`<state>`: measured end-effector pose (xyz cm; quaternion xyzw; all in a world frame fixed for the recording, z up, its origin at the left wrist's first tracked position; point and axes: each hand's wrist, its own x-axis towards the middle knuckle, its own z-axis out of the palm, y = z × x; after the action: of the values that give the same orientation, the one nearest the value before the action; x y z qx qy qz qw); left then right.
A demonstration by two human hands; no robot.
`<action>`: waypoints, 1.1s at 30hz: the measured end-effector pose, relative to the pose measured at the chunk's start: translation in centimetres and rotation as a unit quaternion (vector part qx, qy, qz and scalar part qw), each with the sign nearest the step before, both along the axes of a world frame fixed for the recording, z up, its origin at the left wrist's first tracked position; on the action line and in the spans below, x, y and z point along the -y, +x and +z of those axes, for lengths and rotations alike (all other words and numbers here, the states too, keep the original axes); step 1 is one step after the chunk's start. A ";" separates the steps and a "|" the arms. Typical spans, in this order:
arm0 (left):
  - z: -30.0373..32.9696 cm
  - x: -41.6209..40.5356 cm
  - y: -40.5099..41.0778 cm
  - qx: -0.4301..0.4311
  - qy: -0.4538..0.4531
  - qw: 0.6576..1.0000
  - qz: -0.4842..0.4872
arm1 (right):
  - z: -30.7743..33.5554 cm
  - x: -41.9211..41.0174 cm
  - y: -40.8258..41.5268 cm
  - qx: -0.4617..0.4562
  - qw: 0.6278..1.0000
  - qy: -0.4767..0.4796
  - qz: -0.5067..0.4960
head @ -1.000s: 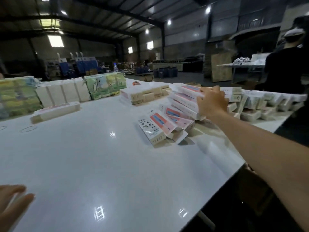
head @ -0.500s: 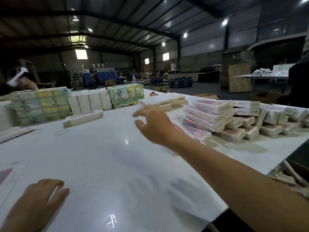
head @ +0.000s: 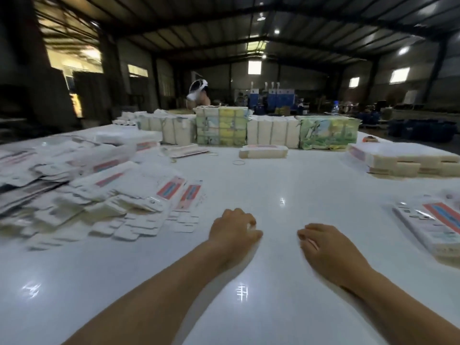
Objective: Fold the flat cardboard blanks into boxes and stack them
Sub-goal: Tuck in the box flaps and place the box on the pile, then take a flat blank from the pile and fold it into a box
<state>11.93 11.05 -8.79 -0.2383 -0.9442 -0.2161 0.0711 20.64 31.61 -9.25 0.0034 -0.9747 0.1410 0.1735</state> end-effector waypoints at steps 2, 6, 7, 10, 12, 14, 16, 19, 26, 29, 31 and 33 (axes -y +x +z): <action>1.7 1.6 -1.9 0.048 0.025 0.998 0.013 | -0.1 0.1 0.2 -0.003 1.000 -0.002 -0.005; 5.4 9.4 -7.0 -0.001 -0.022 0.977 0.213 | 0.4 0.3 0.6 0.004 1.000 -0.014 -0.013; 5.7 11.6 -7.9 -0.002 -0.048 0.961 0.272 | 0.5 0.4 0.6 0.012 1.000 -0.008 -0.017; 5.4 15.8 -9.7 0.042 -0.119 0.920 0.372 | 0.7 0.6 0.6 0.029 0.999 0.008 -0.029; 4.8 16.6 -10.5 0.042 -0.150 0.913 0.377 | 0.7 0.8 0.6 0.037 0.998 -0.001 -0.041; 5.0 16.8 -11.3 0.047 -0.147 0.915 0.373 | 0.7 0.7 0.5 0.044 0.998 -0.016 -0.051; 5.7 17.0 -11.8 0.074 -0.129 0.914 0.378 | 0.6 0.6 0.5 0.049 0.997 -0.026 -0.051; 6.1 17.0 -12.4 0.095 -0.107 0.912 0.386 | 0.6 0.7 0.6 0.038 0.997 -0.032 -0.054; 5.5 14.9 -11.3 -0.075 -0.105 0.933 0.336 | 0.8 1.0 0.8 0.029 0.998 -0.025 -0.050; 6.0 13.7 -10.0 -0.065 0.059 0.961 0.264 | 0.9 1.1 1.0 0.020 0.998 -0.028 -0.043; 6.6 11.8 -8.4 -0.017 0.194 0.960 0.199 | 0.9 1.0 0.9 0.022 0.999 -0.016 -0.033; 6.9 9.2 -6.0 0.072 0.313 0.940 0.114 | 0.8 0.6 0.5 0.055 0.998 0.005 -0.027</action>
<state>5.97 1.87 -1.89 -0.0789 -0.8523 -0.5076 0.0984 21.15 31.06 -8.47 -0.0295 -0.9833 0.1311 0.1229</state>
